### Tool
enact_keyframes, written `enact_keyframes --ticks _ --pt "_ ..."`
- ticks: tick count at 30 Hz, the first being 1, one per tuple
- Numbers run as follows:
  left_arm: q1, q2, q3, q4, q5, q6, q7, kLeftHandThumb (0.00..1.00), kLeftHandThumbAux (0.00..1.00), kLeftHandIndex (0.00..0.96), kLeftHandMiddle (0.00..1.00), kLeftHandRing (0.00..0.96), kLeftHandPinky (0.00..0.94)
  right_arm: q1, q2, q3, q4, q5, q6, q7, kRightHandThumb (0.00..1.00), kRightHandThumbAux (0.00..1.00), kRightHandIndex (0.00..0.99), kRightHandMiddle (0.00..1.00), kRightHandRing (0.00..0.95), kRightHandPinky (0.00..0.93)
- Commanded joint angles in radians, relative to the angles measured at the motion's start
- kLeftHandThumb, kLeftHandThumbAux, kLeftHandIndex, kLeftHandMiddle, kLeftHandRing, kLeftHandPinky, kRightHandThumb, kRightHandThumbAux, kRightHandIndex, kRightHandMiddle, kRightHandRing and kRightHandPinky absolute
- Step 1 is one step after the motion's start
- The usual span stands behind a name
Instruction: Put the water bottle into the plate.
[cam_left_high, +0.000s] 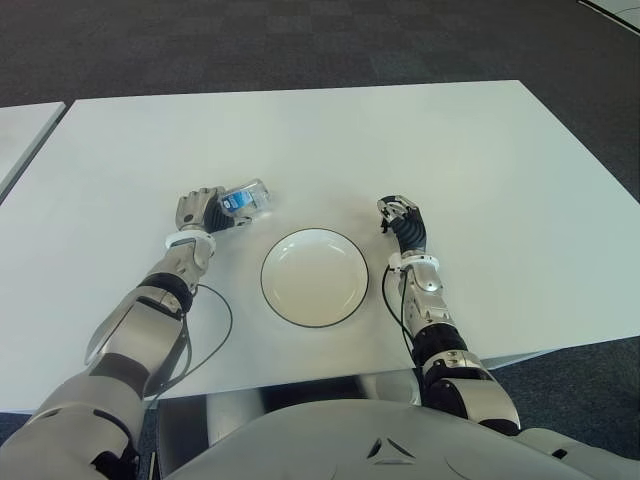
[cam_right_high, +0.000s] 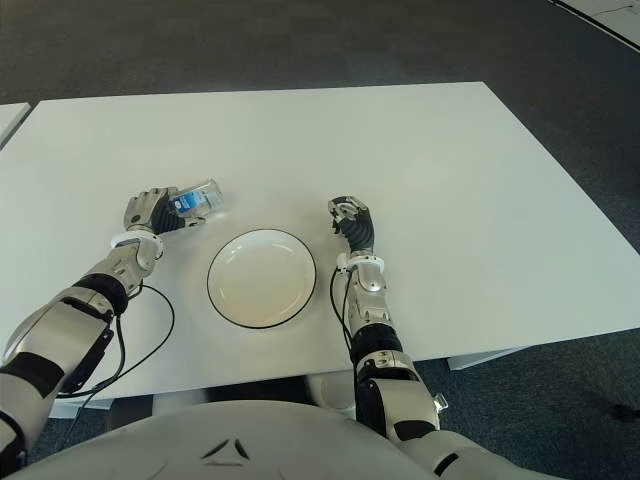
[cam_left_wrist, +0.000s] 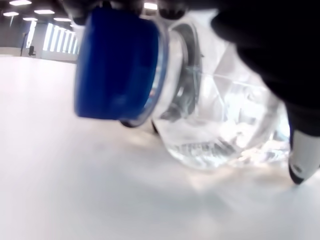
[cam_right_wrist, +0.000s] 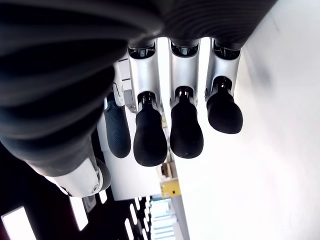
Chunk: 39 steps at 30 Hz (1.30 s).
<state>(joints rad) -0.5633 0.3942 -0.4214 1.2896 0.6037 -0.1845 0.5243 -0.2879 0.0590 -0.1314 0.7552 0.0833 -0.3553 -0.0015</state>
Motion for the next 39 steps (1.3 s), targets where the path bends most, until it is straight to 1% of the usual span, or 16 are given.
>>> enact_keyframes --ticks 1,13,20,25,27,31,37,39 --pt "0.171 -0.053 -0.006 0.066 -0.011 0.06 -0.111 0.852 0.665 0.404 0.557 0.861 0.88 0.061 0.0 -0.01 0.062 0.01 0.086 -0.007 0.702 0.729 0.438 0.762 0.744 0.749" --pt "0.169 -0.061 0.014 0.059 -0.027 0.074 -0.106 0.851 0.665 0.405 0.556 0.861 0.876 0.061 -0.003 -0.008 0.063 0.007 0.087 -0.003 0.702 0.728 0.438 0.763 0.745 0.752" --pt "0.162 -0.066 0.054 0.055 -0.065 0.08 -0.113 0.85 0.666 0.403 0.553 0.856 0.867 0.061 -0.002 -0.008 0.058 0.003 0.091 -0.015 0.702 0.728 0.438 0.765 0.747 0.753" --pt "0.143 -0.078 0.113 0.016 -0.129 0.089 -0.105 0.85 0.667 0.402 0.551 0.852 0.864 0.065 -0.003 -0.008 0.052 0.004 0.089 -0.011 0.702 0.728 0.438 0.764 0.746 0.752" --pt "0.132 -0.082 0.13 -0.001 -0.147 0.095 -0.091 0.85 0.667 0.402 0.551 0.851 0.864 0.066 -0.003 -0.007 0.049 0.003 0.092 -0.013 0.702 0.728 0.438 0.764 0.747 0.752" --pt "0.123 -0.087 0.14 -0.02 -0.155 0.099 -0.064 0.851 0.667 0.403 0.55 0.852 0.864 0.067 -0.004 -0.006 0.044 0.001 0.102 -0.017 0.702 0.728 0.438 0.765 0.748 0.754" --pt "0.119 -0.088 0.136 -0.061 -0.146 0.088 -0.005 0.851 0.667 0.403 0.55 0.854 0.865 0.07 -0.003 -0.006 0.037 0.003 0.11 -0.016 0.702 0.728 0.438 0.766 0.748 0.753" --pt "0.123 -0.087 0.132 -0.094 -0.141 0.077 0.018 0.851 0.667 0.404 0.55 0.855 0.865 0.072 -0.003 -0.005 0.034 0.004 0.111 -0.013 0.702 0.728 0.438 0.766 0.749 0.754"
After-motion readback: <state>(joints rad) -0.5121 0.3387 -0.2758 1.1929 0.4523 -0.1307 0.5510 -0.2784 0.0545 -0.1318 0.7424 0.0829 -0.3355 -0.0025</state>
